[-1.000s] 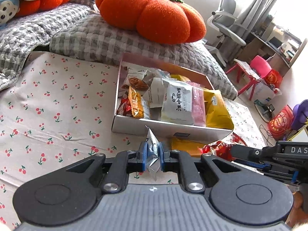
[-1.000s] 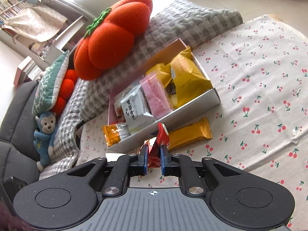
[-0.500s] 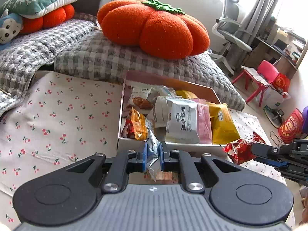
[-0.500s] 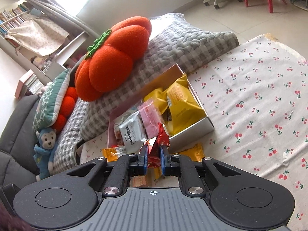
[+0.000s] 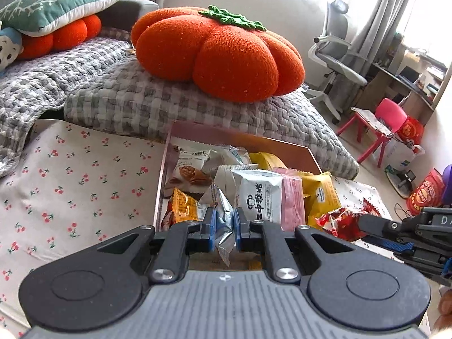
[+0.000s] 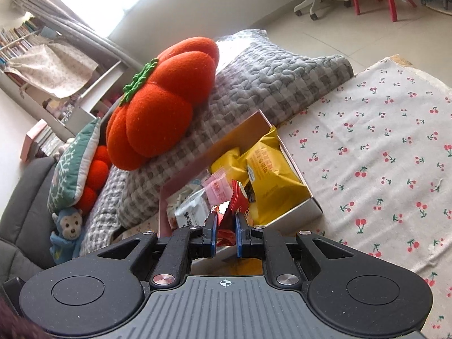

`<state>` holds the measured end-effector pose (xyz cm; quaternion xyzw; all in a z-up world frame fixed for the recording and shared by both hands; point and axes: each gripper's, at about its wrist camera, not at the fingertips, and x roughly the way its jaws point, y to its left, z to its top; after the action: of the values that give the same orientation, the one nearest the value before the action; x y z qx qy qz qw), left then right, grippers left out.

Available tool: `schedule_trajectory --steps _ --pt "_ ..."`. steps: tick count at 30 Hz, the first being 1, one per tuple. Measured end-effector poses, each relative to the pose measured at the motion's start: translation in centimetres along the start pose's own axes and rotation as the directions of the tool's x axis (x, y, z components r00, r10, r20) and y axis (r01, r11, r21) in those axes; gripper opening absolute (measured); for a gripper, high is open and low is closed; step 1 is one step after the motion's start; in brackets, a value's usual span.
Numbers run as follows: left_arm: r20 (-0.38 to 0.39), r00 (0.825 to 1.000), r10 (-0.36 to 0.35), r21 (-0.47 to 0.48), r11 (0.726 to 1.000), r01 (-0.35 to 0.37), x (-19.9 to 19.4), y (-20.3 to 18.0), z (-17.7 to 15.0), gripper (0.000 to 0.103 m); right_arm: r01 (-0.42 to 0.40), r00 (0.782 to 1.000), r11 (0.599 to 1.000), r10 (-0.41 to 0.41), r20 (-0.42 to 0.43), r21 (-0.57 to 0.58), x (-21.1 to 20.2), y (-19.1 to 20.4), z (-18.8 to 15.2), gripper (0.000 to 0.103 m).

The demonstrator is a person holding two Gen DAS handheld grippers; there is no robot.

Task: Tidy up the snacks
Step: 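Carry both held snacks over the pink box, lower them in and open both tools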

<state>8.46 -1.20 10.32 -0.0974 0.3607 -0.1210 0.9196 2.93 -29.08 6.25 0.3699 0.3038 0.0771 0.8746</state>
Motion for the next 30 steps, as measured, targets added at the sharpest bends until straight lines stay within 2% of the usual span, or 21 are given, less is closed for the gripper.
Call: schedule_trajectory --steps 15,17,18,20,23,24,25,27,29,30 --pt "0.017 0.999 -0.034 0.031 0.999 0.034 2.6 1.1 0.7 0.011 0.016 0.999 1.0 -0.016 -0.028 0.004 2.8 -1.2 0.5 0.014" --pt "0.023 0.999 -0.04 0.029 0.999 0.039 2.7 1.2 0.7 0.011 0.033 0.999 0.999 -0.033 -0.033 -0.012 3.2 -1.1 0.5 0.017" --pt "0.021 0.999 -0.041 0.023 0.999 0.04 2.7 1.3 0.7 0.016 0.051 0.998 0.999 -0.051 -0.028 -0.019 3.3 -1.1 0.4 0.017" --pt "0.022 0.999 -0.044 0.006 0.999 0.044 2.5 1.6 0.8 0.02 0.088 0.996 0.996 -0.089 -0.014 -0.021 3.3 -1.2 0.5 0.018" --pt "0.035 0.998 -0.058 -0.017 0.998 0.058 1.6 1.9 1.1 0.025 0.07 0.997 0.998 -0.07 0.017 -0.001 2.3 -1.3 0.9 0.028" --pt "0.041 0.997 -0.06 -0.023 0.998 0.061 1.4 2.0 1.3 0.03 0.07 0.997 0.998 -0.07 0.03 -0.001 1.9 -1.2 1.1 0.034" --pt "0.043 0.997 -0.061 -0.031 0.998 0.062 1.1 2.1 1.4 0.032 0.073 0.996 0.997 -0.073 0.041 -0.003 1.5 -1.2 1.2 0.046" --pt "0.043 0.997 -0.061 -0.064 0.996 0.063 0.6 2.4 1.6 0.037 0.091 0.994 0.996 -0.09 0.053 -0.004 0.8 -1.3 1.3 0.059" --pt "0.028 0.998 -0.062 -0.11 0.992 0.065 0.2 2.6 1.5 0.04 0.098 0.994 0.995 -0.098 0.052 0.004 0.3 -1.8 1.4 0.059" --pt "0.02 0.998 -0.062 -0.126 0.99 0.064 0.0 2.6 1.4 0.045 0.094 0.995 0.996 -0.094 0.046 0.006 0.0 -1.9 1.4 0.059"
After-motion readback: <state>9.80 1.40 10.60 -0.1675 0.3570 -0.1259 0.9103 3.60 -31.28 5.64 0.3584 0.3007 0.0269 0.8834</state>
